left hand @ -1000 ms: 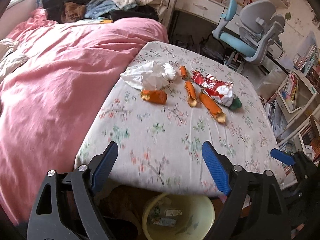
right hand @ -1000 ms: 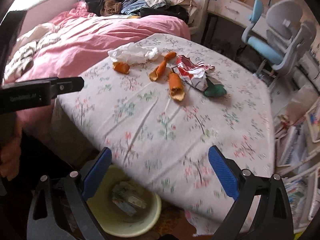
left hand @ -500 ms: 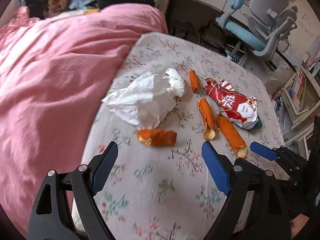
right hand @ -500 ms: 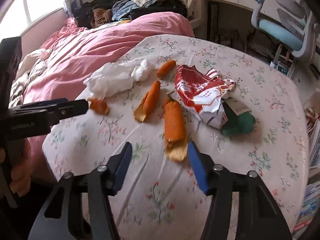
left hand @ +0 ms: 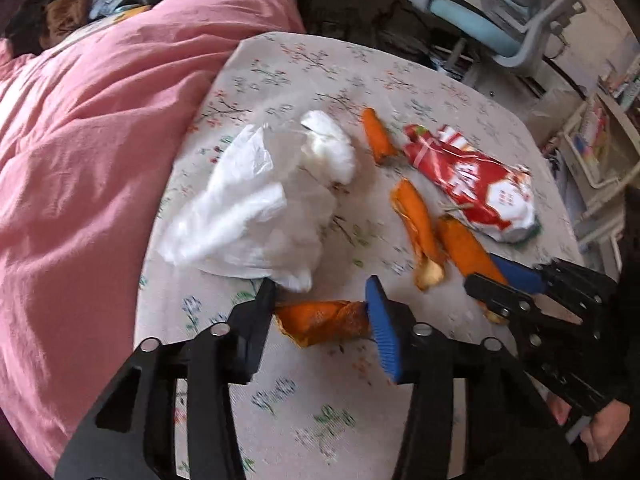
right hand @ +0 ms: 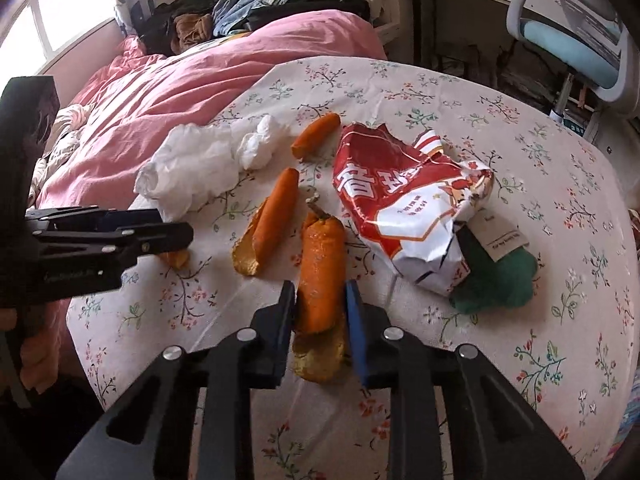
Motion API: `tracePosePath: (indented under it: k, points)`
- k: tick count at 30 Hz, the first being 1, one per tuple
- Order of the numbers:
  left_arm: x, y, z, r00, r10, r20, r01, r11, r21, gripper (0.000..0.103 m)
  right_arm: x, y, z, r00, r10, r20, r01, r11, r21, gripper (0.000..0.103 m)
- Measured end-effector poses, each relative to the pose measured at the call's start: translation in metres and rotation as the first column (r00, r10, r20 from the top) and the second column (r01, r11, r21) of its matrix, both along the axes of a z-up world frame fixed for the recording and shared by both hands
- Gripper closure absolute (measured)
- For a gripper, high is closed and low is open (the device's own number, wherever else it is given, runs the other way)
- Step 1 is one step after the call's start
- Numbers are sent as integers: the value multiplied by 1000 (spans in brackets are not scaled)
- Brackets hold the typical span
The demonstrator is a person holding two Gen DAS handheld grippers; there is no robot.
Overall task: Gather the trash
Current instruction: 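Grasp the long orange peel with the right tool while the left tool approaches a peel piece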
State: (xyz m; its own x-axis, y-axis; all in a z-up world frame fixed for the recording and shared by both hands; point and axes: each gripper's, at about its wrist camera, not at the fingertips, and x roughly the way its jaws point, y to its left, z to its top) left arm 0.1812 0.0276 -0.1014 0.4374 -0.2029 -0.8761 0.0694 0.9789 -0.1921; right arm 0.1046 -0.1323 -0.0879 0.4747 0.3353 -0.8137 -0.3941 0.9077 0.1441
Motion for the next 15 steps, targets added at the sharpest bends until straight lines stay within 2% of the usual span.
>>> tracePosePath:
  k: [4, 10, 12, 15]
  points:
    - [-17, 0, 2, 999, -29, -29, 29, 999, -20, 63, -9, -3, 2, 1000, 17, -1, -17, 1000, -11, 80]
    - [-45, 1, 2, 991, -102, -83, 94, 991, -96, 63, -24, -25, 6, 999, -13, -36, 14, 1000, 27, 81]
    - [-55, -5, 1, 985, -144, -96, 136, 987, -84, 59, -30, -32, 7, 998, -18, -54, 20, 999, 42, 81]
    - [-66, -14, 4, 980, -181, -81, 179, 983, -35, 47, -35, -34, 6, 997, -13, -74, 17, 999, 48, 78]
